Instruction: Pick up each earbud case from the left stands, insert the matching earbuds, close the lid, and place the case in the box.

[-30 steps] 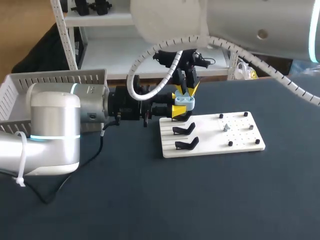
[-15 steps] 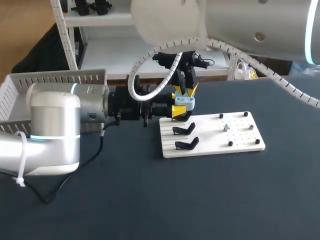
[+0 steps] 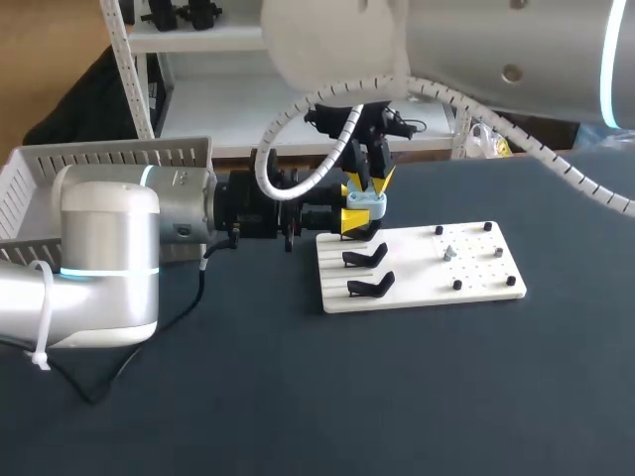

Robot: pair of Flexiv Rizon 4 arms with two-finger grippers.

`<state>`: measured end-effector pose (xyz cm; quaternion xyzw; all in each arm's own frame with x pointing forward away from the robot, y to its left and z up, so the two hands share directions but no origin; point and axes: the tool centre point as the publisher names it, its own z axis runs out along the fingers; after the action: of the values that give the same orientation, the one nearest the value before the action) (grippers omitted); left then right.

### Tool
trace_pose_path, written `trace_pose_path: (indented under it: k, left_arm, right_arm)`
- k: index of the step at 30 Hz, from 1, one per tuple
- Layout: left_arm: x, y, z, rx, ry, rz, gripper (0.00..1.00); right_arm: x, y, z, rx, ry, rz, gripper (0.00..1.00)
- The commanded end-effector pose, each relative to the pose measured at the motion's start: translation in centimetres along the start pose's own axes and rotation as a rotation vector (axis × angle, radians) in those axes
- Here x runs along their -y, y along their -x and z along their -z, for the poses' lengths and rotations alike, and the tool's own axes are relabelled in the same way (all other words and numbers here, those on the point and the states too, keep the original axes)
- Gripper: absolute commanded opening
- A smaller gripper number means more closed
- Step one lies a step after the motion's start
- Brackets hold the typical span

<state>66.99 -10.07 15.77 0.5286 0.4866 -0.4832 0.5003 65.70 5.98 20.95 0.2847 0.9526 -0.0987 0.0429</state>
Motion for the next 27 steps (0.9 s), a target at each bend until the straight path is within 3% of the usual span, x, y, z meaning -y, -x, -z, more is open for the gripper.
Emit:
trace_pose_path:
  k: [1,23,25,27]
  left_arm:
    - [0.03,-0.07,0.03,0.003,0.001,-0.002,0.00]
    - [0.03,-0.07,0.03,0.003,0.001,-0.002,0.00]
    - [0.03,-0.07,0.03,0.003,0.001,-0.002,0.00]
    - [0.03,-0.07,0.03,0.003,0.001,-0.002,0.00]
  right_arm:
    - [-0.13,0.08,0.01,-0.004,-0.005,-0.001,0.00]
    - [-0.47,0.21,-0.79,-0.018,-0.037,-0.010,0.00]
    - [-0.32,0.12,-0.65,-0.019,-0.038,-0.012,0.25]
    - [0.07,-0.12,-0.11,-0.016,-0.025,-0.018,0.32]
